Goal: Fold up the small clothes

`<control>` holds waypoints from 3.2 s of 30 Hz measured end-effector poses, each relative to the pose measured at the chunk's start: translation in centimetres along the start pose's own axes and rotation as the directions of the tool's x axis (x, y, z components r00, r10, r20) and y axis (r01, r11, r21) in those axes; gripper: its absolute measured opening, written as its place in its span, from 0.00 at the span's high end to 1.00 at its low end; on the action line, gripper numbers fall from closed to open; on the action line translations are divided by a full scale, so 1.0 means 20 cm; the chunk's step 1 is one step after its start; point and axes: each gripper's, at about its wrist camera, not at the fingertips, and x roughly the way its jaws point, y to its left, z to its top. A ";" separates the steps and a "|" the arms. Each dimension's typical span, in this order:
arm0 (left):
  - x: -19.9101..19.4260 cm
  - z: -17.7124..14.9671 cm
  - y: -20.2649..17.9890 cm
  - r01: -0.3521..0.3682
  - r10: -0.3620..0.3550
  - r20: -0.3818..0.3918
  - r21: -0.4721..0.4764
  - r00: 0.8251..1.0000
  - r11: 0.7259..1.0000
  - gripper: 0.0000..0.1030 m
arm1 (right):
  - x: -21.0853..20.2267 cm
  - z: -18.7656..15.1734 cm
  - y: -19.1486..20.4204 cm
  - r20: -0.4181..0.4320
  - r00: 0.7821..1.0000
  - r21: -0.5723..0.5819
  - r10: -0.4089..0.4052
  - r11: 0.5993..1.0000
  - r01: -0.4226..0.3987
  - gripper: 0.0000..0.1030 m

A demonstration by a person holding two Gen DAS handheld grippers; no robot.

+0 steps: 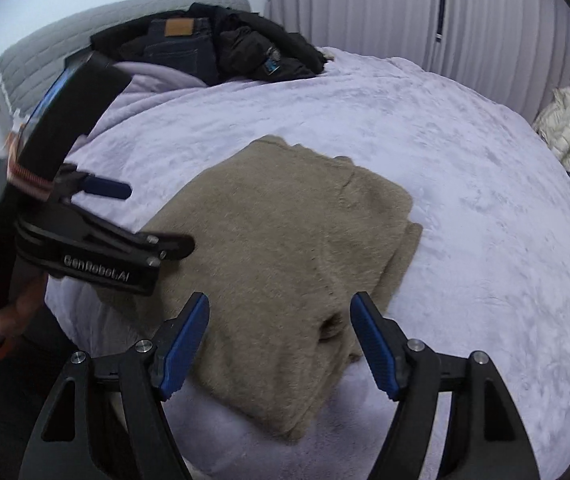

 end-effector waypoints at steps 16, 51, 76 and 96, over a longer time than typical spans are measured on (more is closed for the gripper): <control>-0.19 0.05 -0.07 -0.062 0.061 0.044 0.014 0.997 0.998 0.00 | -0.16 0.08 -0.04 -0.119 0.978 -0.042 -0.170 0.985 0.166 0.16; -0.18 0.07 -0.05 -0.062 0.064 0.040 -0.059 0.997 0.996 0.00 | -0.02 0.21 -0.01 -0.218 0.957 0.008 -0.191 0.980 0.197 0.15; -0.14 0.09 -0.05 -0.110 0.111 0.018 -0.052 0.994 0.993 0.00 | 0.00 0.21 -0.06 -0.225 0.956 0.032 -0.187 0.979 0.199 0.15; -0.21 0.11 -0.13 -0.163 0.163 0.026 -0.027 0.986 0.986 0.00 | -0.08 0.18 -0.15 -0.168 0.974 0.065 -0.155 0.984 0.167 0.15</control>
